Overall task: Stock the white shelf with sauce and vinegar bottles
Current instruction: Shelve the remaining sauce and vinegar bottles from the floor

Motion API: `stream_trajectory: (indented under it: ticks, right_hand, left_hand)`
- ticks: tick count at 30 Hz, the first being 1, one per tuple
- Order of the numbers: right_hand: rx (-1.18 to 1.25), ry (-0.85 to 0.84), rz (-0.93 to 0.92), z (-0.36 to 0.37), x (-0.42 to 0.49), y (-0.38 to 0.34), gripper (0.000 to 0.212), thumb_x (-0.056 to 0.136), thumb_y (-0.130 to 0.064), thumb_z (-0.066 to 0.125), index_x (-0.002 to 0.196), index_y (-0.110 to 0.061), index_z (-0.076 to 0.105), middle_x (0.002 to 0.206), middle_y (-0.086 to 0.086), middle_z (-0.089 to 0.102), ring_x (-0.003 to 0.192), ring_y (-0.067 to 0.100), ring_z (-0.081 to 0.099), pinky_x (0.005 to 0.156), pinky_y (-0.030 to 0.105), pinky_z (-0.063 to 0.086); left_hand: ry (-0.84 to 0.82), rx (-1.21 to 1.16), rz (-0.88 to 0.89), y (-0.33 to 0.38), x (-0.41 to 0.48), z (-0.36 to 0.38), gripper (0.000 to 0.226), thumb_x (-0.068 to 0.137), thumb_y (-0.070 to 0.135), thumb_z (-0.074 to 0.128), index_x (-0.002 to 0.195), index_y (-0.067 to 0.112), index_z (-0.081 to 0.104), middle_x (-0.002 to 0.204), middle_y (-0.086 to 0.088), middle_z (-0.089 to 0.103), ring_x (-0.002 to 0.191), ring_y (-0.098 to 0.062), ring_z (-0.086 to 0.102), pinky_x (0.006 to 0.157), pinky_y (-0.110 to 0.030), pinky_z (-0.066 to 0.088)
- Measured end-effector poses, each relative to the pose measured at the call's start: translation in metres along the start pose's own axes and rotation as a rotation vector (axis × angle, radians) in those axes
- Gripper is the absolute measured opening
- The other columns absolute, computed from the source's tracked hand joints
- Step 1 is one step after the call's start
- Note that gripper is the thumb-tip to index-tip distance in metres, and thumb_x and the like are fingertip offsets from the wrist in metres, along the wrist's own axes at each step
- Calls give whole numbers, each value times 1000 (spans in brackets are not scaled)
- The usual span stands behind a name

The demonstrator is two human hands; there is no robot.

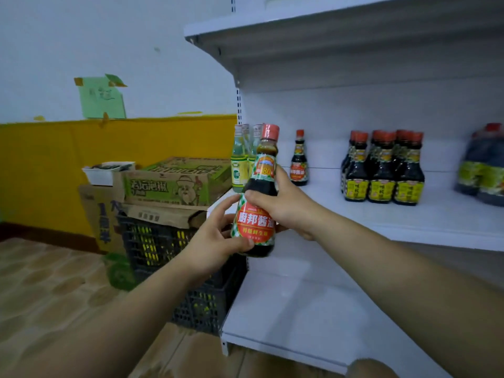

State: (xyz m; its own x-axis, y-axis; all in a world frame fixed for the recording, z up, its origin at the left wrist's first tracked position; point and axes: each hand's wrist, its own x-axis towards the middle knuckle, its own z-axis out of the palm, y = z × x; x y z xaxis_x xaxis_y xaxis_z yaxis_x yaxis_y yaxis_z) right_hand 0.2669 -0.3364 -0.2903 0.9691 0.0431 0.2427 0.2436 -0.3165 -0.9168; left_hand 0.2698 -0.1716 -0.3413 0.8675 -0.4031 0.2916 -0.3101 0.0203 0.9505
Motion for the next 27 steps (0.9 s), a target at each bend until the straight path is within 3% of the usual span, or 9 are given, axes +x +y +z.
stream_trajectory:
  ticks: [6, 10, 13, 17, 21, 24, 27]
  right_hand:
    - [-3, 181, 73, -48, 19, 49, 63, 86, -32, 69, 137, -41, 33, 115, -2, 65, 98, 22, 67, 81, 45, 58]
    - [-24, 285, 90, -79, 34, 75, 70, 84, -28, 72, 139, -43, 32, 115, -4, 66, 99, 20, 67, 88, 49, 56]
    - [-56, 353, 78, -101, 46, 86, 71, 84, -23, 72, 140, -44, 32, 117, -9, 63, 105, 19, 63, 93, 48, 52]
    - [-67, 404, 45, -121, 70, 95, 73, 85, -17, 71, 141, -40, 32, 119, -11, 61, 109, 17, 60, 96, 45, 49]
    - [-92, 409, 50, -133, 97, 108, 73, 86, -17, 70, 142, -41, 30, 119, -12, 57, 113, 18, 56, 98, 45, 47]
    - [-122, 395, 52, -138, 116, 120, 79, 87, -18, 70, 147, -42, 23, 123, -14, 53, 117, 16, 52, 101, 43, 44]
    - [-153, 388, 57, -143, 137, 132, 83, 88, -20, 70, 149, -44, 18, 132, -11, 54, 121, 17, 51, 104, 45, 42]
  left_hand:
    - [-158, 20, -22, -35, 62, 40, 83, 73, -8, 72, 125, 47, 38, 121, 1, 58, 105, -19, 63, 83, -31, 55]
    - [-232, 93, -32, -51, 104, 63, 79, 81, -5, 68, 131, 44, 33, 135, 1, 48, 114, -17, 57, 88, -32, 53]
    - [-243, 315, -37, -61, 141, 66, 82, 82, 12, 73, 143, 40, 26, 147, -1, 38, 132, -20, 39, 99, -31, 39]
    - [-245, 751, 7, -77, 192, 54, 75, 86, 33, 68, 148, 28, 26, 154, 0, 30, 141, -17, 28, 108, -25, 26]
    - [-306, 1038, -53, -102, 232, 44, 67, 90, 52, 54, 147, 24, 32, 154, -2, 30, 141, -20, 28, 115, -32, 23]
    - [-315, 1174, -116, -115, 255, 44, 67, 89, 65, 39, 146, 29, 33, 155, 0, 28, 141, -22, 26, 115, -46, 21]
    - [-347, 1289, -156, -120, 268, 48, 71, 86, 74, 28, 147, 37, 26, 158, 7, 18, 146, -23, 14, 112, -60, 8]
